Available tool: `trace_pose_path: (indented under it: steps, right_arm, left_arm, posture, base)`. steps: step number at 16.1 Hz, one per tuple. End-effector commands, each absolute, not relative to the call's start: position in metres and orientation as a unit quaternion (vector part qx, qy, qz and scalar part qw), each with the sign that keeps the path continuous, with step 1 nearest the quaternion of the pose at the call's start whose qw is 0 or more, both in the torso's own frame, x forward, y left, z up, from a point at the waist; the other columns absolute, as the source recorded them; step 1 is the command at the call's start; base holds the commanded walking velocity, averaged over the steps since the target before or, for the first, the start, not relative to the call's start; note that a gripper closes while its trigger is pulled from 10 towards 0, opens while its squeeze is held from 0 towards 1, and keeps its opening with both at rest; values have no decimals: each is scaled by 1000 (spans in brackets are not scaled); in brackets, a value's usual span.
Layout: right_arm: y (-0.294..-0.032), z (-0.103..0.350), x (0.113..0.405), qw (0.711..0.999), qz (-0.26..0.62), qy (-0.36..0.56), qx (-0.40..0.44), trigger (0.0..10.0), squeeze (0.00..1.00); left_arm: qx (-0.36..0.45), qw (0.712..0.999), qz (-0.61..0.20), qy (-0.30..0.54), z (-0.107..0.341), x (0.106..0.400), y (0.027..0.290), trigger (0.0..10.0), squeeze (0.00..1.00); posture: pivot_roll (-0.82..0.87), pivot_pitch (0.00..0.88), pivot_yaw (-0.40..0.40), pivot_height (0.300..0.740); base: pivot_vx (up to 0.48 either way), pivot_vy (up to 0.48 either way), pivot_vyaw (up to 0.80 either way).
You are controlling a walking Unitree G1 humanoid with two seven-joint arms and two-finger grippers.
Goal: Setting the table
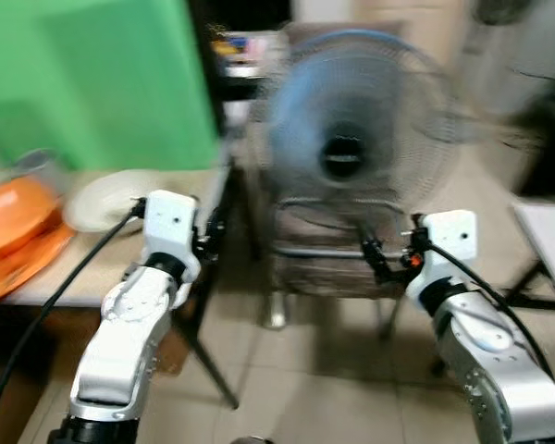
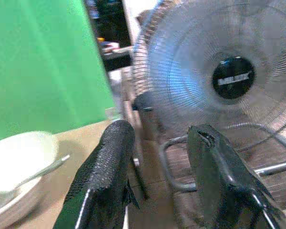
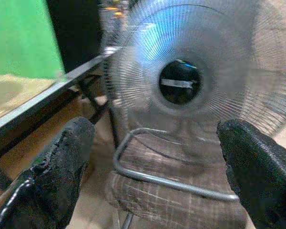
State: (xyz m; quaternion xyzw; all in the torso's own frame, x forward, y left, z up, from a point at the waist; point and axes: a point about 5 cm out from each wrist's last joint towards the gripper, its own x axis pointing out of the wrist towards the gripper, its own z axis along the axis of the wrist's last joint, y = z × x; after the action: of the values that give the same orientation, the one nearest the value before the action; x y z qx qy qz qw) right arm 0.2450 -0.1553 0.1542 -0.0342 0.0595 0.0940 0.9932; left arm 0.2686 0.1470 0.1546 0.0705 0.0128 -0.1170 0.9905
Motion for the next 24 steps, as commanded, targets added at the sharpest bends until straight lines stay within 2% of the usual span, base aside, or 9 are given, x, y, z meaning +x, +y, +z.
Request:
trace_pose_path:
  steps: [1, 4, 8, 11, 13, 18, 22, 24]
  right_arm:
    - [-153, 154, 250, 992, 106, 57, -35, 10000, 1000]
    - [-149, 156, 259, 992, 100, 34, -70, 10000, 1000]
    - [-153, 156, 256, 990, 95, 24, -105, 10000, 1000]
    - [-153, 148, 250, 990, 106, 63, -67, 10000, 1000]
    - [-144, 150, 252, 990, 126, 58, -27, 10000, 1000]
    - [-148, 151, 257, 991, 117, 62, -28, 10000, 1000]
    - [-146, 156, 259, 991, 120, 50, -35, 10000, 1000]
    - [-147, 158, 262, 992, 113, 50, -31, 10000, 1000]
  left_arm:
    - [79, 991, -108, 10, 157, 266, 149, 10000, 0]
    - [87, 991, -101, 5, 157, 262, 159, 10000, 0]
    - [67, 992, -110, 4, 159, 264, 155, 10000, 0]
    - [74, 989, -126, 6, 156, 265, 149, 10000, 0]
    - [71, 990, -123, 4, 159, 264, 151, 10000, 0]
    - [76, 989, -124, 2, 162, 265, 154, 10000, 0]
    - [72, 988, -137, 9, 157, 266, 150, 10000, 0]
    - [70, 988, -137, 5, 160, 264, 149, 10000, 0]
  posture:
    - [53, 0, 58, 740]
    - [65, 0, 47, 740]
    - [27, 0, 77, 740]
    - [31, 0, 76, 740]
    - [48, 0, 67, 740]
    - [51, 0, 63, 740]
    - [26, 0, 84, 740]
    - [59, 0, 61, 740]
  base:
    - [0, 0, 800]
    - [0, 0, 800]
    - [0, 0, 800]
    - [0, 0, 800]
    - [270, 0, 0]
    - [299, 0, 0]
    - [313, 0, 703]
    - [319, 0, 0]
